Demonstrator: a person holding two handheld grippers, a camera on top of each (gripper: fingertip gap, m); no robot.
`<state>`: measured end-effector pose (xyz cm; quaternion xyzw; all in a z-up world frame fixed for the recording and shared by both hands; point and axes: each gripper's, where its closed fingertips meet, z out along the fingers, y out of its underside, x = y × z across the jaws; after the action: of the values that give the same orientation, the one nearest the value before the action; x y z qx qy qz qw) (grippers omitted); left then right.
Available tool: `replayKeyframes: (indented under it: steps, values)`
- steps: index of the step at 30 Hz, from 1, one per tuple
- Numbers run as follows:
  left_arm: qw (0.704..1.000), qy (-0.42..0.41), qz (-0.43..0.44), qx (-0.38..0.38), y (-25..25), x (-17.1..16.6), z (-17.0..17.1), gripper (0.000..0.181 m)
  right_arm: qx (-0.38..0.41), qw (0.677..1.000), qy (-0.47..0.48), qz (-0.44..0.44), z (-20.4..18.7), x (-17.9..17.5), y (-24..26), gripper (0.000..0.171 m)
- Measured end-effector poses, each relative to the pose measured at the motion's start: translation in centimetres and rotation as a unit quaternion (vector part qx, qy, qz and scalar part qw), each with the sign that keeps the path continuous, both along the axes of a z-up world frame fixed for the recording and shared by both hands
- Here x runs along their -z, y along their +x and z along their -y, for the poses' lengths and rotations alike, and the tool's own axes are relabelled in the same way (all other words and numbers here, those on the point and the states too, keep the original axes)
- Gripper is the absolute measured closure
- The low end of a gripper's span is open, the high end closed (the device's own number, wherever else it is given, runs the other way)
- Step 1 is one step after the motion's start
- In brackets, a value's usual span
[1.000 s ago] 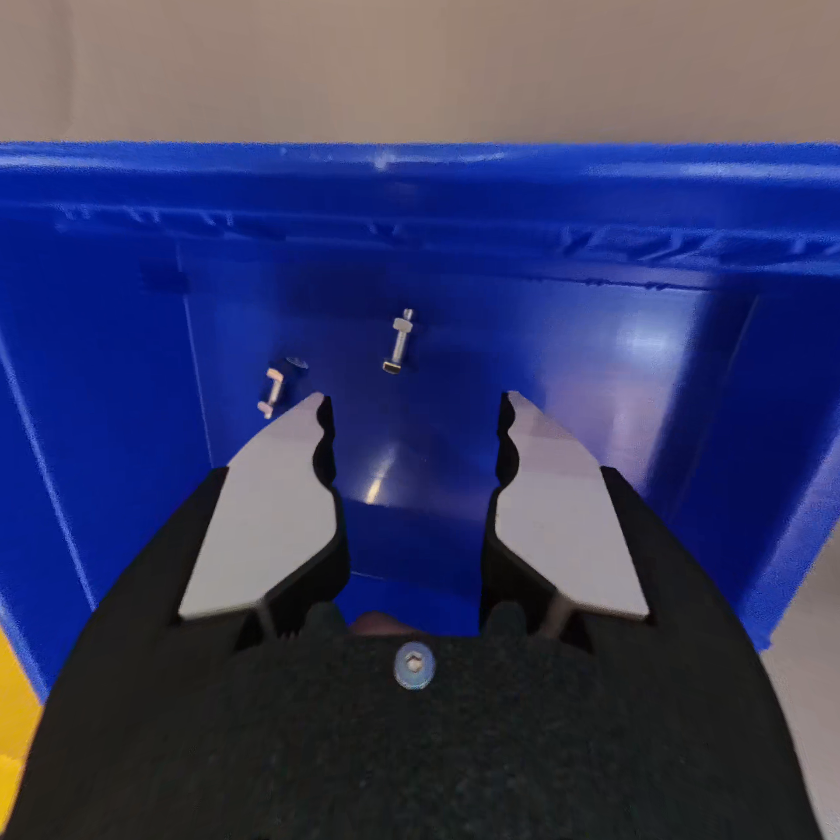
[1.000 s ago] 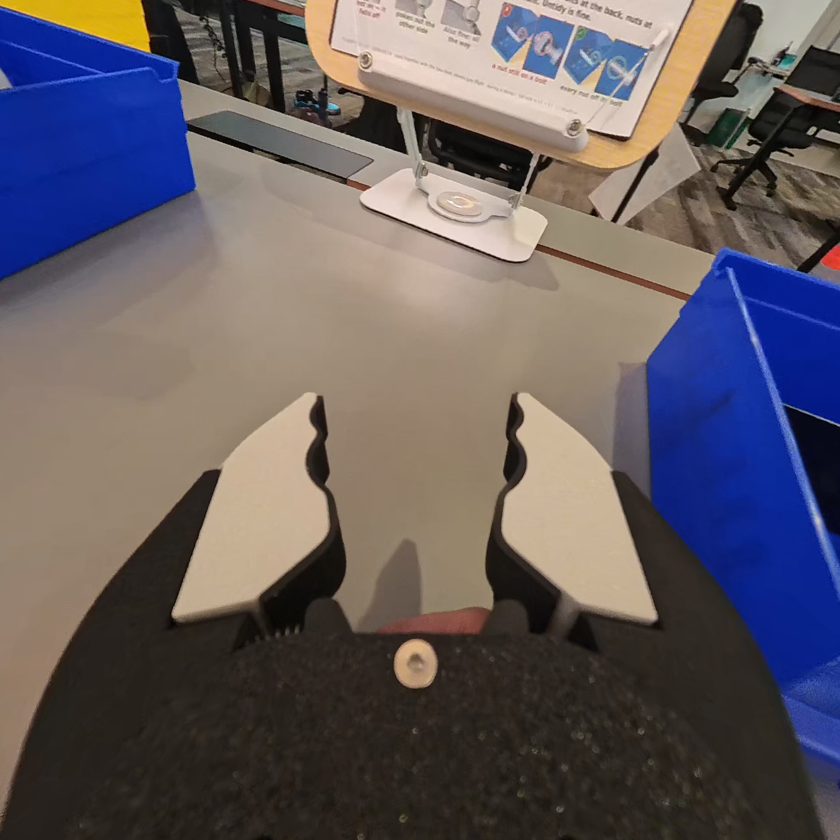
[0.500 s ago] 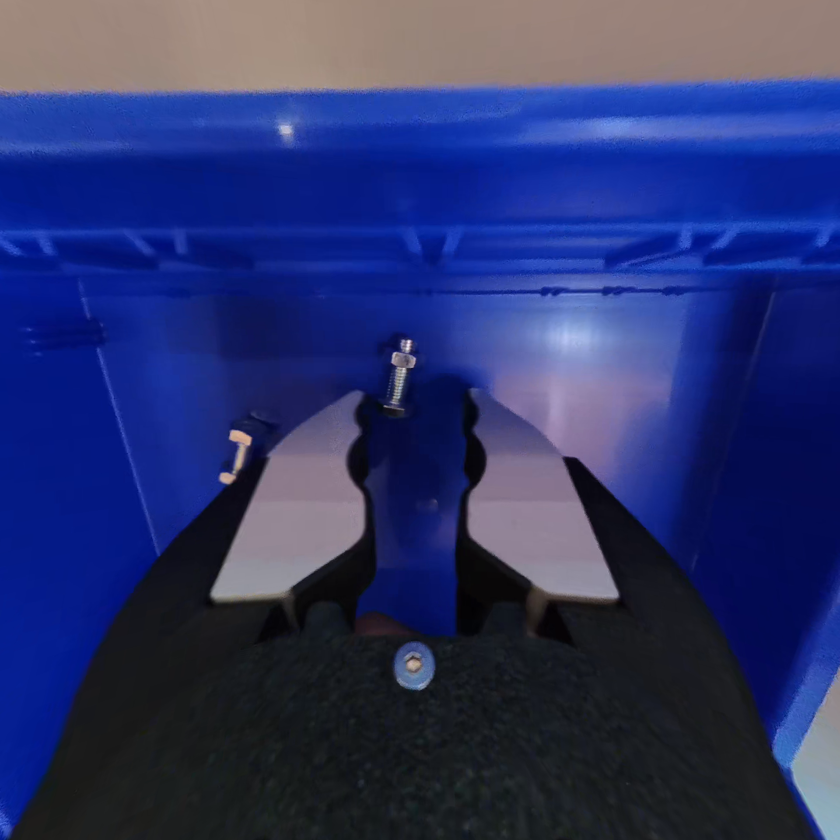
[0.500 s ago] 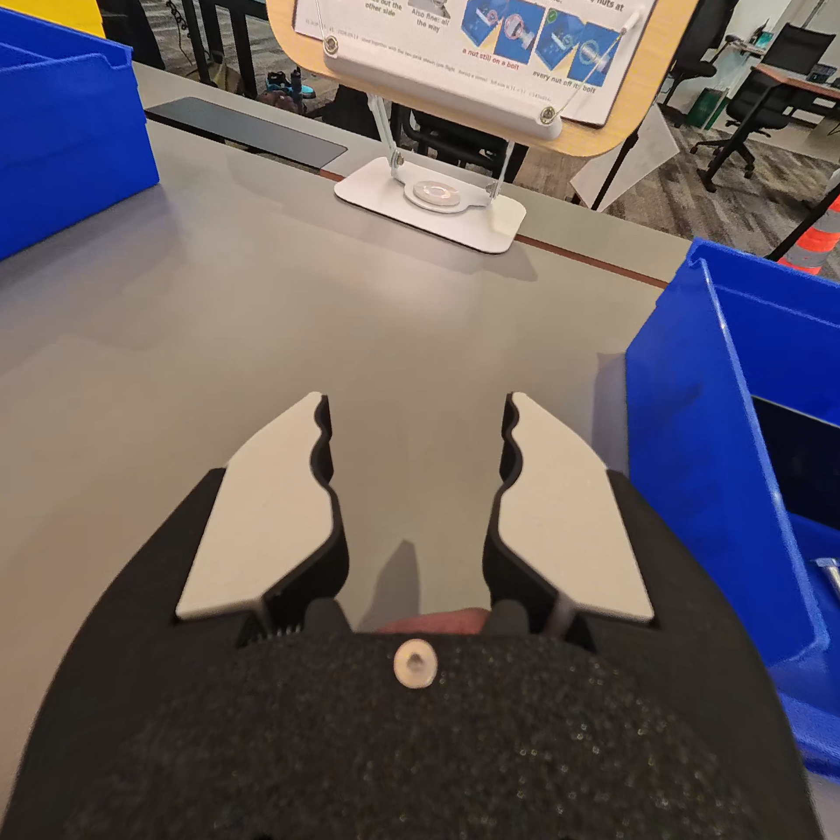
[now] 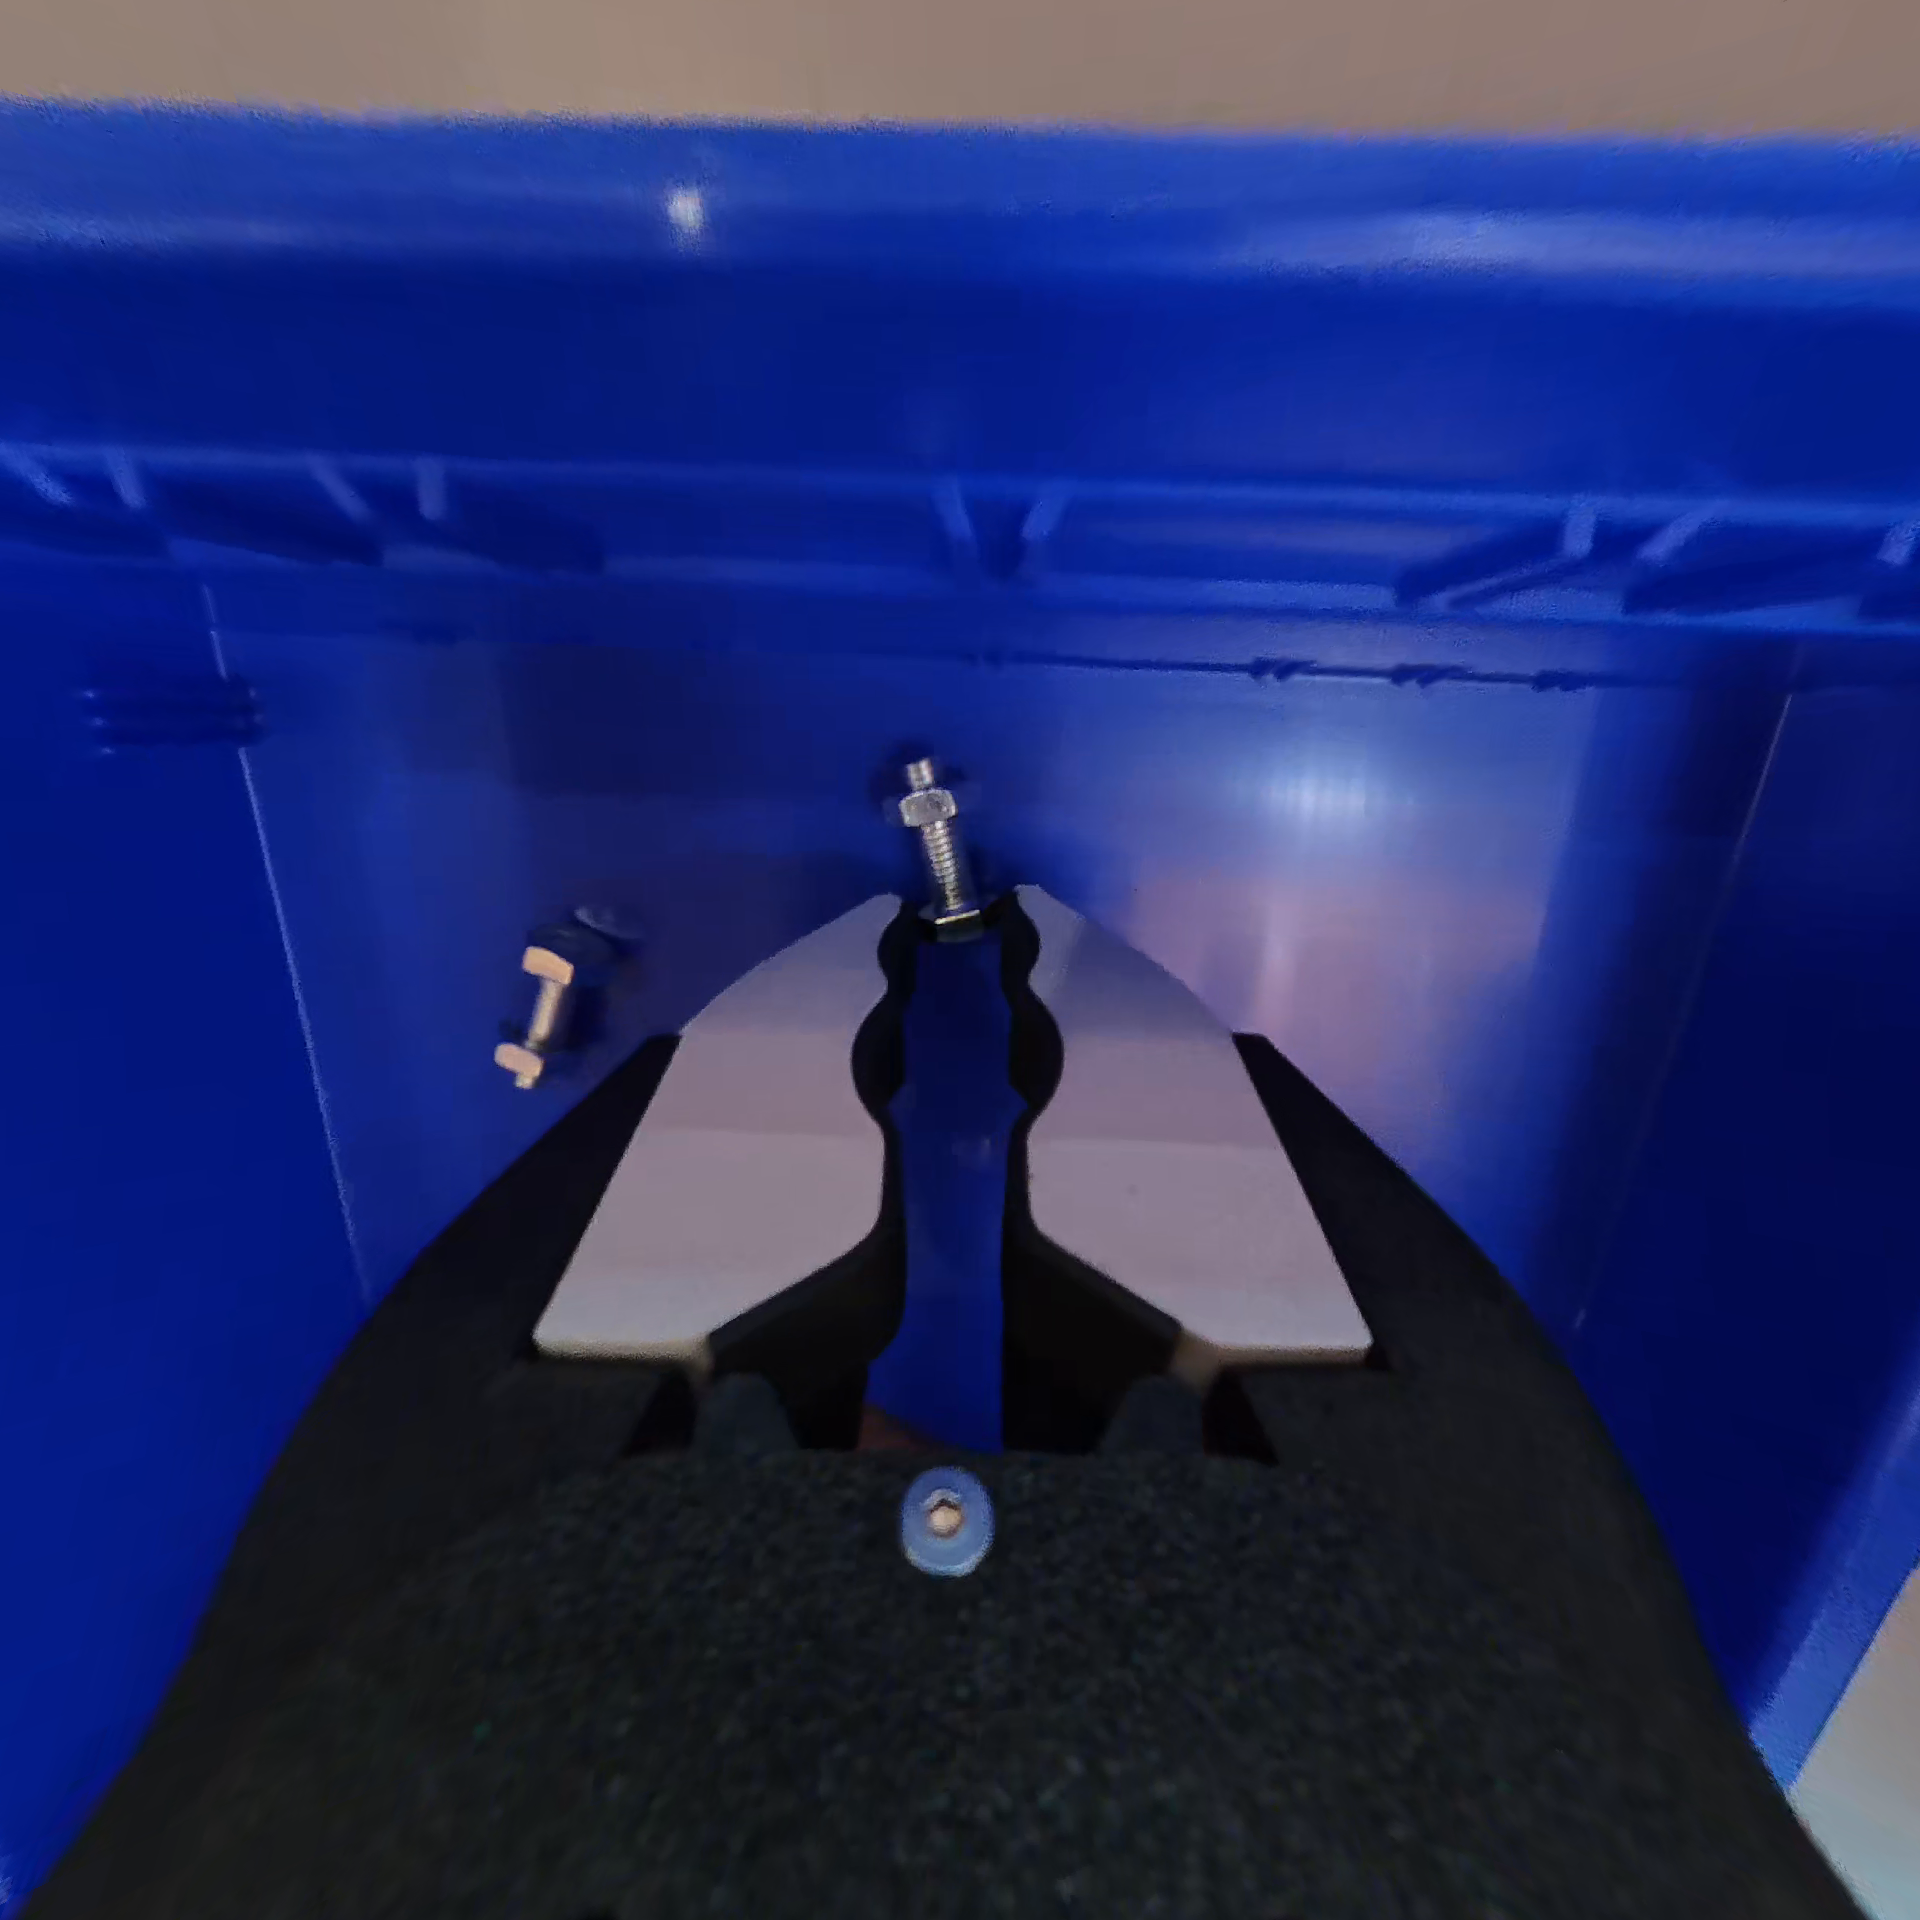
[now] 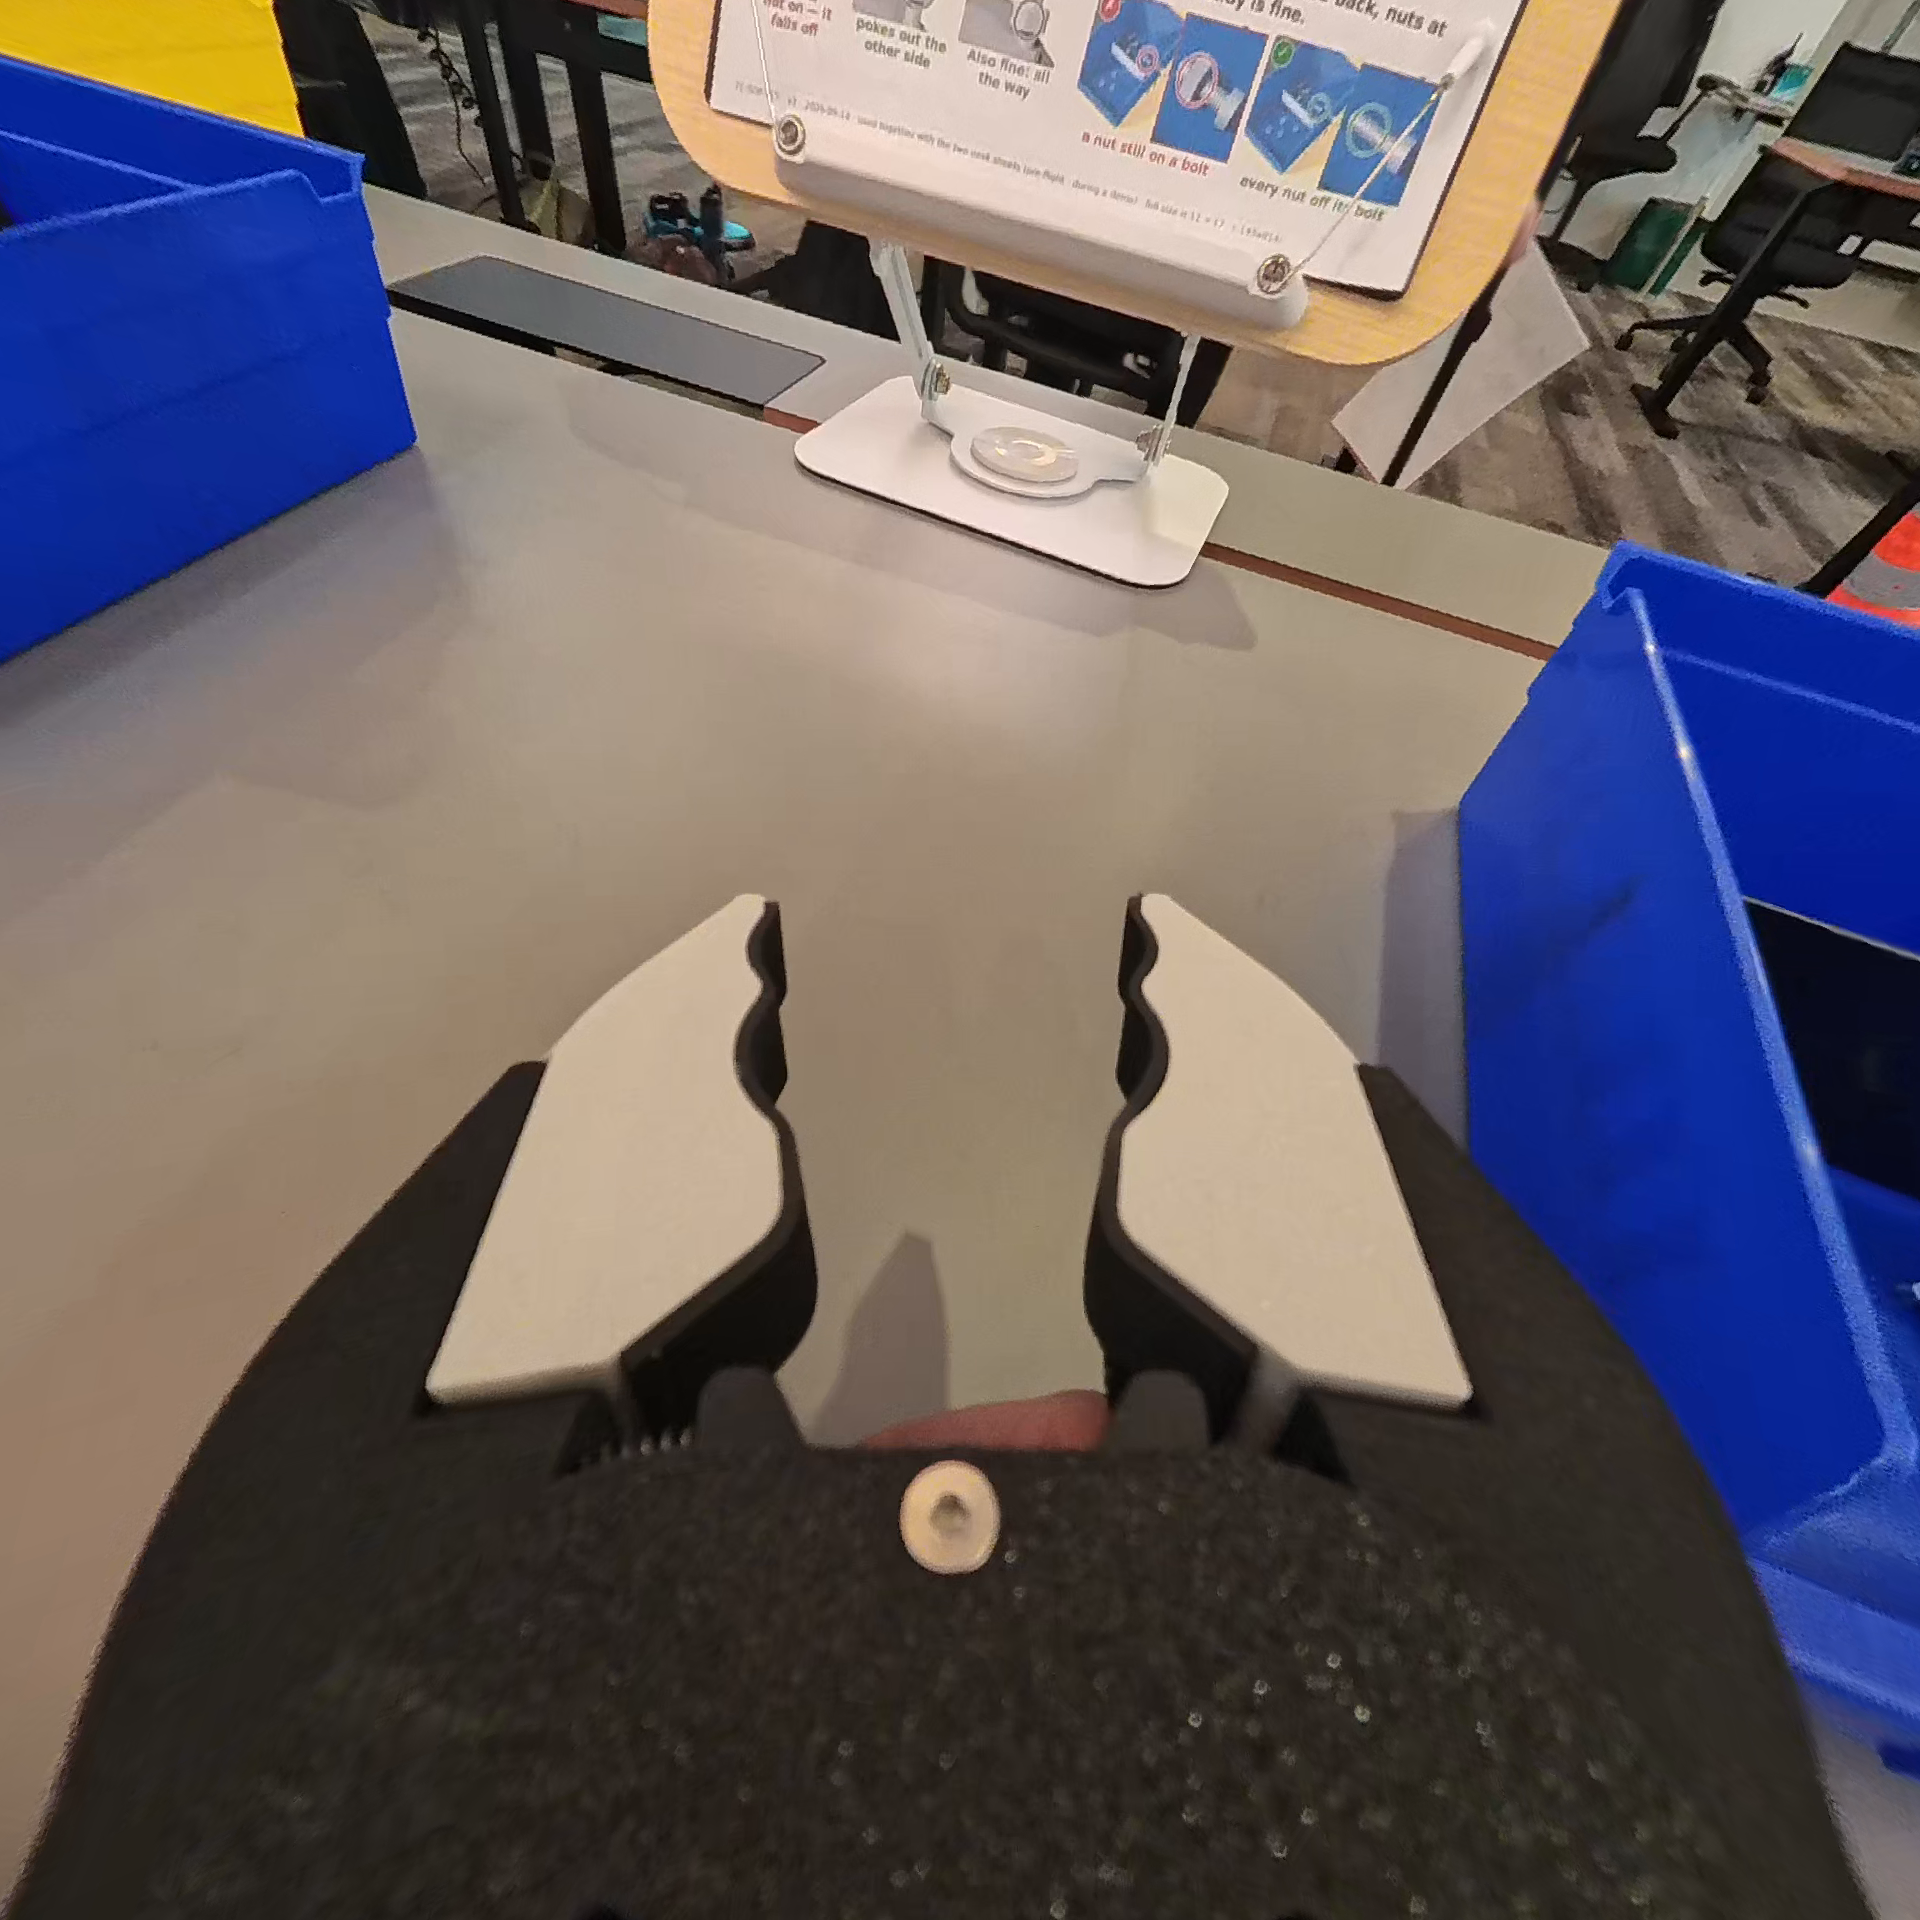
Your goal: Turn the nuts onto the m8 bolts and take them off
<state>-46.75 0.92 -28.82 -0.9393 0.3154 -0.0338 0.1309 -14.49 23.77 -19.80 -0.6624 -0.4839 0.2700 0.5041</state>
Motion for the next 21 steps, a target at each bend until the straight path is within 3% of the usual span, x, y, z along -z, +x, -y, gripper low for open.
replayKeyframes:
  steps: [4,9,14,17,21]
  values:
    - [0.998,0.051,-0.021,-0.032,-0.5,-1.0,0.0,0.166,-0.008,1.000,-0.005,-0.010,-0.1,-0.6,-0.3,0.110]
    - [0.975,0.196,-0.013,-0.100,0.3,-7.0,-0.5,0.165,-0.028,1.000,0.000,-0.012,0.1,-1.0,-0.7,0.112]
    - [0.922,0.355,-0.023,-0.152,3.6,-13.8,0.3,0.165,-0.069,0.997,0.015,0.001,1.1,-1.0,-1.5,0.113]
    - [0.887,0.427,-0.017,-0.177,7.0,-16.4,0.8,0.166,-0.099,0.995,0.022,0.005,2.1,-1.2,-2.0,0.113]
    - [0.826,0.513,0.057,-0.228,12.3,-18.5,0.5,0.166,-0.156,0.988,0.004,-0.007,3.8,-1.6,-2.8,0.119]
